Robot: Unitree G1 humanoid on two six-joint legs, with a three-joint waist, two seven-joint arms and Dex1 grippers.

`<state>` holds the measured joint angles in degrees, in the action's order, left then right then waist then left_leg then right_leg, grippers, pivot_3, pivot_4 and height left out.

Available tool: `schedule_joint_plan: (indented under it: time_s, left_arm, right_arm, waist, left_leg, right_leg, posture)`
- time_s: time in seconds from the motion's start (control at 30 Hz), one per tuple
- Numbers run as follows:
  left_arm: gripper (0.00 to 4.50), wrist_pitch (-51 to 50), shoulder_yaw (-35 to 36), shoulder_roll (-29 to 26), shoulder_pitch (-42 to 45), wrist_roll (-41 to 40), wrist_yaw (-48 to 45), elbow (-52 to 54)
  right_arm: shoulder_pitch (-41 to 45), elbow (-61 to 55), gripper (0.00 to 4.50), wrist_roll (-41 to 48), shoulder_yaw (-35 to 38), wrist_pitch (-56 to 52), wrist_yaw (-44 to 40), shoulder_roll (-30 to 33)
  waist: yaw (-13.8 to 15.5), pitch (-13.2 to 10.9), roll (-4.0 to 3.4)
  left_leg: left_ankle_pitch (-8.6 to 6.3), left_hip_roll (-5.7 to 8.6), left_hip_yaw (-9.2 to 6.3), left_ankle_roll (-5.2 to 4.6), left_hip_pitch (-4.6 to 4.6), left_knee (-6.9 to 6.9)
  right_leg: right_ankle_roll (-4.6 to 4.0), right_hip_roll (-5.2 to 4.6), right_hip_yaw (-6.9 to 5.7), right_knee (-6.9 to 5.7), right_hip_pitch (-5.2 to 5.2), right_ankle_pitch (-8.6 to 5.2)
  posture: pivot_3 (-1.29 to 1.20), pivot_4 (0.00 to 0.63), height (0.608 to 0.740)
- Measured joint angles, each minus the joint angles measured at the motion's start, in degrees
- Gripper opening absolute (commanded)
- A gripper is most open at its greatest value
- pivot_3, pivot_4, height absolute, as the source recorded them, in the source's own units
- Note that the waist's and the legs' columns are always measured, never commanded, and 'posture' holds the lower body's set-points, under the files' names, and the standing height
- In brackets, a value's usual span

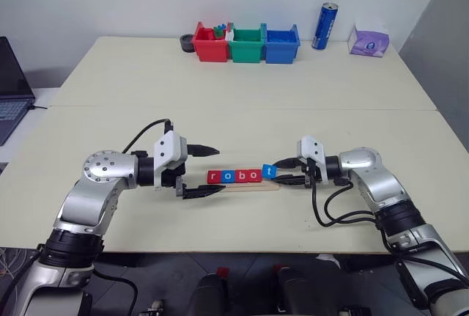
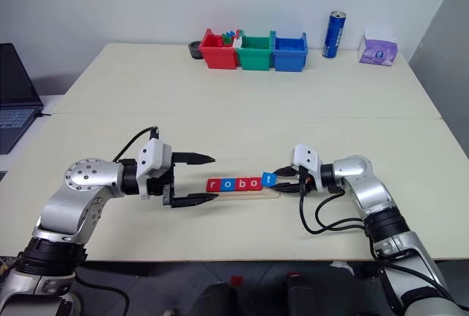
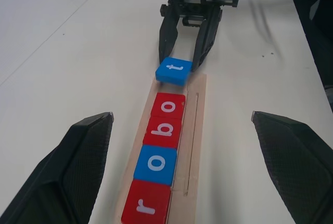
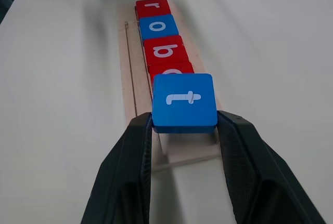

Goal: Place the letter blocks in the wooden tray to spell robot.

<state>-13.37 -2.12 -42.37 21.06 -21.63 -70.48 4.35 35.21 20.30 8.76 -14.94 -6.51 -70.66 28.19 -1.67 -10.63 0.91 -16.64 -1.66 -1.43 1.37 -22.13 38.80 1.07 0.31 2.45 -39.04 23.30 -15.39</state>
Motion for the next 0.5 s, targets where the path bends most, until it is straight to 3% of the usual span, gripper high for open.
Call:
schedule_joint_plan:
  time_s: [0.5]
  left_arm:
    - [4.5, -0.4, -0.1, 1.0, 0.0, 0.0, 0.0, 1.1]
  right_arm:
    - [1.7, 5.7, 1.46, -3.0, -0.5, 4.2, -1.1, -1.1]
  waist:
    - [0.0, 0.0, 0.0]
  left_leg:
    - [0.0, -0.01, 0.0, 0.0, 0.01, 0.0]
  right_leg:
    - [0.0, -0.01, 0.02, -0.01, 0.0, 0.0]
  posture:
    - [0.0, 0.15, 0.74]
